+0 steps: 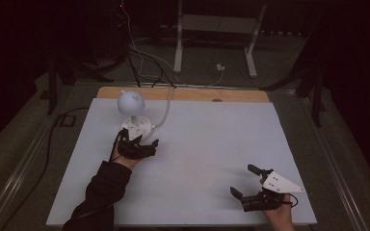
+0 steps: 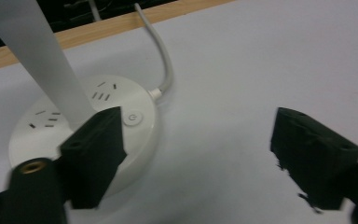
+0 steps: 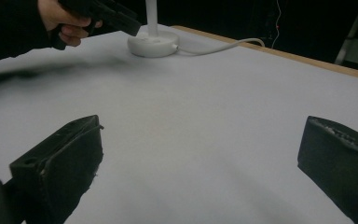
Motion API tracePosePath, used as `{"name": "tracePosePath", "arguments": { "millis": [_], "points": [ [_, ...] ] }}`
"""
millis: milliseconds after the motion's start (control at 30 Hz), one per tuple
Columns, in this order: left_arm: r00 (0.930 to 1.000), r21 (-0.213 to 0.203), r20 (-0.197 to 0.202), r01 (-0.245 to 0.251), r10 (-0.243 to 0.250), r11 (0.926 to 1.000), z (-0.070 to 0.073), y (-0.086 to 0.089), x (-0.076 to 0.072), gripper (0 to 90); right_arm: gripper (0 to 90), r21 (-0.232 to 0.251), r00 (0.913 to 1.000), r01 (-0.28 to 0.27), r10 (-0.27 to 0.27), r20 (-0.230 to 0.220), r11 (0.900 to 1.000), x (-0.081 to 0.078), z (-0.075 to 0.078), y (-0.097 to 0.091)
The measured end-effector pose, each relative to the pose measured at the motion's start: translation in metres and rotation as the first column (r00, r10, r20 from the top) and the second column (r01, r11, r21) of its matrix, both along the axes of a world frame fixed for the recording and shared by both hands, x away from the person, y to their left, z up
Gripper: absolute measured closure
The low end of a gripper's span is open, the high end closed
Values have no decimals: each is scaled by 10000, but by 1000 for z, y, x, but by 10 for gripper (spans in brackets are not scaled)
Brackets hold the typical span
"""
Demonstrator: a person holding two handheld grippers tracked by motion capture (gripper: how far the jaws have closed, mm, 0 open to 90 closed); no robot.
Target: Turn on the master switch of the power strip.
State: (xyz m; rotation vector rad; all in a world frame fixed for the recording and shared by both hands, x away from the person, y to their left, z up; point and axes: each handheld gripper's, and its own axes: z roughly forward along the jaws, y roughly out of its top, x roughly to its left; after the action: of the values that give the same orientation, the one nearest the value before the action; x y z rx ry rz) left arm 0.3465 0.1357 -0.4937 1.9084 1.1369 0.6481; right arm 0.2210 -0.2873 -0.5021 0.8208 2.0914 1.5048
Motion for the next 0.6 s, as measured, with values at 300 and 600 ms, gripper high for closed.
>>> {"name": "tracePosePath", "arguments": {
  "millis": [300, 600],
  "points": [
    [9988, -171, 132, -465, 467, 9988, -2, 1, 10, 417, 0, 3, 10000, -9, 9, -31, 10000, 1, -1, -1],
    [9977, 34, 81, -673, 673, 9977, 0, 0, 19, 597, 0, 14, 10000, -4, 4, -35, 10000, 1, 0, -1]
  ]
}}
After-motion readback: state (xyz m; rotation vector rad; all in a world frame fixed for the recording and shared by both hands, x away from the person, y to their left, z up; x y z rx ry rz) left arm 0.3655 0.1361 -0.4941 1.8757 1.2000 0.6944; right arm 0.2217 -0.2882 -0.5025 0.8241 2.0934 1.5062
